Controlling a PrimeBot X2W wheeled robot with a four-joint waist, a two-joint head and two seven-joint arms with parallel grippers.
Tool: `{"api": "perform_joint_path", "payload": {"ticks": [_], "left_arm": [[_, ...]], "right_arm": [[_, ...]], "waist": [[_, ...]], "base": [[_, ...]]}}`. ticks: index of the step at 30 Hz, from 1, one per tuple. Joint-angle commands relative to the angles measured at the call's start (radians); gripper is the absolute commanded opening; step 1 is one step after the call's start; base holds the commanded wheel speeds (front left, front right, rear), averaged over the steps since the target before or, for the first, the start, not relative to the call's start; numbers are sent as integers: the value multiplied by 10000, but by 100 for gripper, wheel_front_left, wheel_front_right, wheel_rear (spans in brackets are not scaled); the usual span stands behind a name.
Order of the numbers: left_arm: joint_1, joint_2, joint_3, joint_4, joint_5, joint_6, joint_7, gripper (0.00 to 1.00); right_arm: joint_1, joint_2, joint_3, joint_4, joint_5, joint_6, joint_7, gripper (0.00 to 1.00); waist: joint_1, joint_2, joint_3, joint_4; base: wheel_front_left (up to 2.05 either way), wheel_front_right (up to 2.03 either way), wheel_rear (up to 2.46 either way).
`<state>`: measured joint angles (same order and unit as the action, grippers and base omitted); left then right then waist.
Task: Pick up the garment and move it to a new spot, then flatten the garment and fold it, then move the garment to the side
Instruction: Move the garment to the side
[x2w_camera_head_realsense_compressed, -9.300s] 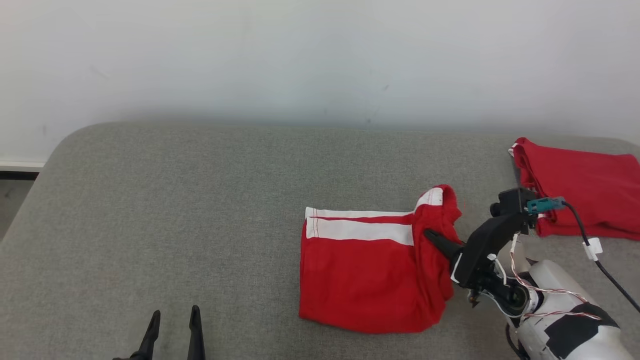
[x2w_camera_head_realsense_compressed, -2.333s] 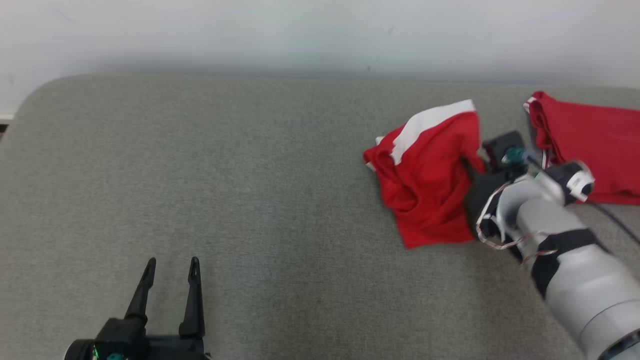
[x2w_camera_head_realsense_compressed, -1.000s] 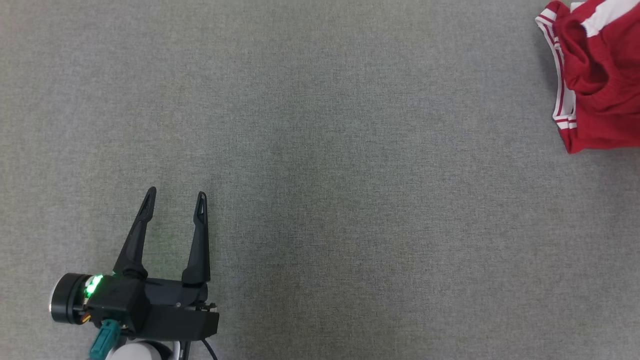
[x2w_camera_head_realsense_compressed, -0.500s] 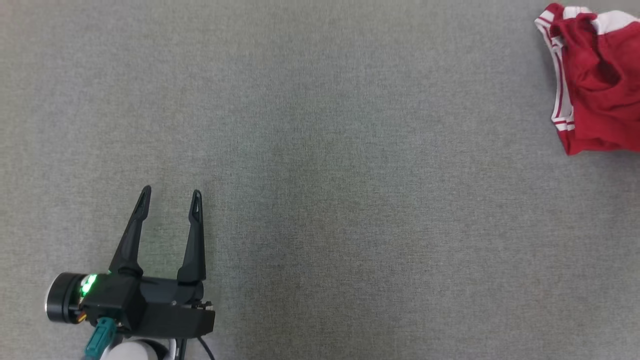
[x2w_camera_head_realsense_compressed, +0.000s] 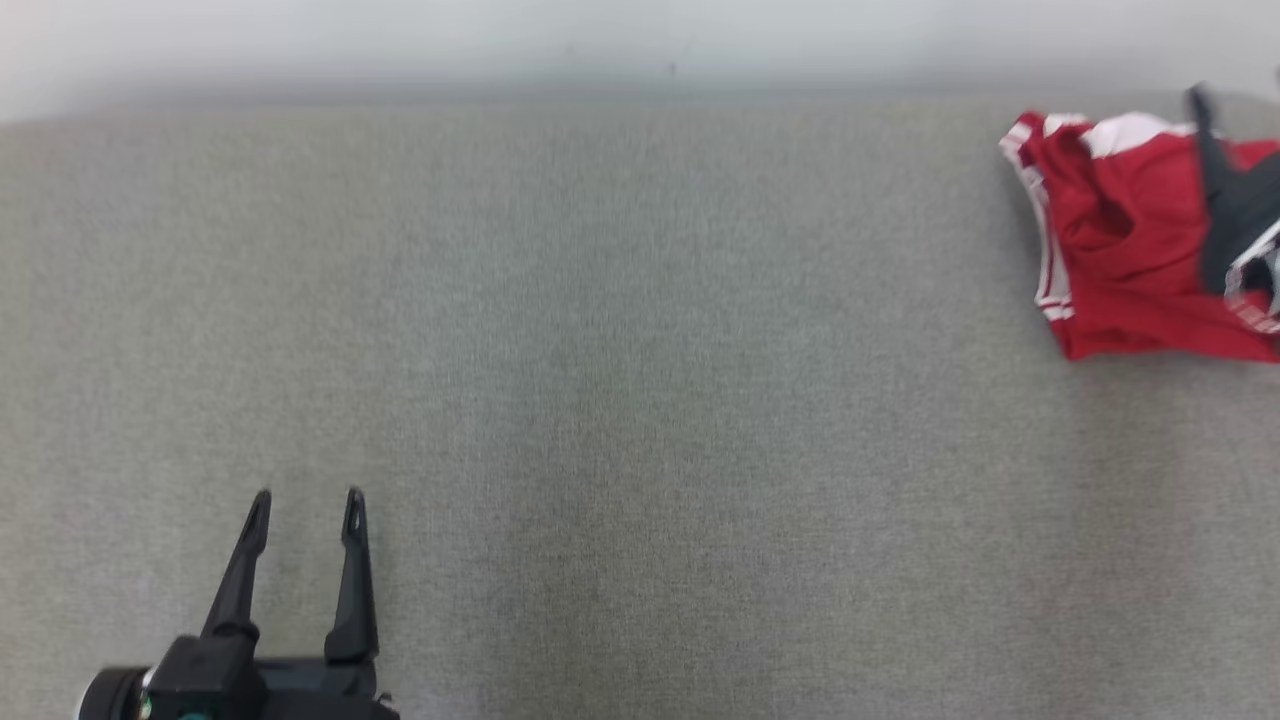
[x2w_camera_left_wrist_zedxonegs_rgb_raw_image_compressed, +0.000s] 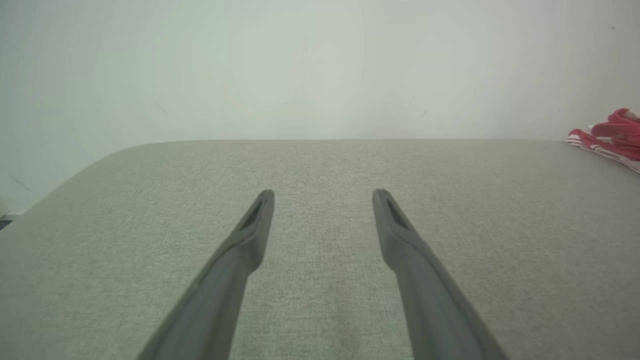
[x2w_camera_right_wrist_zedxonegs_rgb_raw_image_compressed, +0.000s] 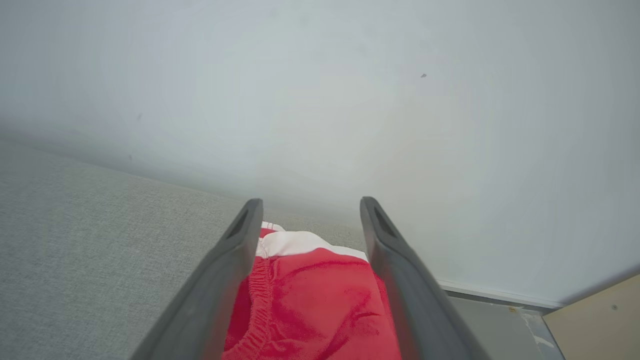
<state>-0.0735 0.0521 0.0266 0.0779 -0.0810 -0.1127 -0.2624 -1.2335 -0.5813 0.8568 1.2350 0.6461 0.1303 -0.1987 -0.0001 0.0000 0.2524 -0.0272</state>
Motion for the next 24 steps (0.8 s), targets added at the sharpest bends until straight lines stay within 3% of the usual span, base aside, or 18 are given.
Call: {"api": "perform_joint_path", "payload": {"ticks": [1,6,9,13,14,17,24], "left_arm": [[209,0,45,1,-67,56,-32,100],[650,-8,194,57,-47,102,-32,100],[855,-12,301,17,-97,155,-32,100],[1065,-16,388,-24,-172,239,-32,100],[1225,-18,394,-26,-190,257,-32,100],[1287,-18,347,-20,-256,339,-32,100],[1499,-20,237,-51,-280,533,-32,100]], "right_arm": [[305,195,-155,26,192,6,-220,100],[1192,850,-871,-197,437,6,-649,100],[1799,902,-1730,-1157,151,6,-656,100],[3102,1137,-3368,-2627,-604,6,-659,100],[3839,1408,-4272,-3406,-1169,6,-660,100],[5142,1898,-5549,-4711,-2175,6,-660,100],[8211,3217,-7478,-7801,-3874,6,-663,100]], "waist": [[1,0,-643,-91],[1,0,-1154,-3],[1,0,-1376,57],[1,0,-1579,84],[1,0,-1703,88],[1,0,-1869,111],[1,0,-2217,317]], "base": [[0,0,0],[0,0,0],[0,0,0],[0,0,0],[0,0,0],[0,0,0],[0,0,0]]}}
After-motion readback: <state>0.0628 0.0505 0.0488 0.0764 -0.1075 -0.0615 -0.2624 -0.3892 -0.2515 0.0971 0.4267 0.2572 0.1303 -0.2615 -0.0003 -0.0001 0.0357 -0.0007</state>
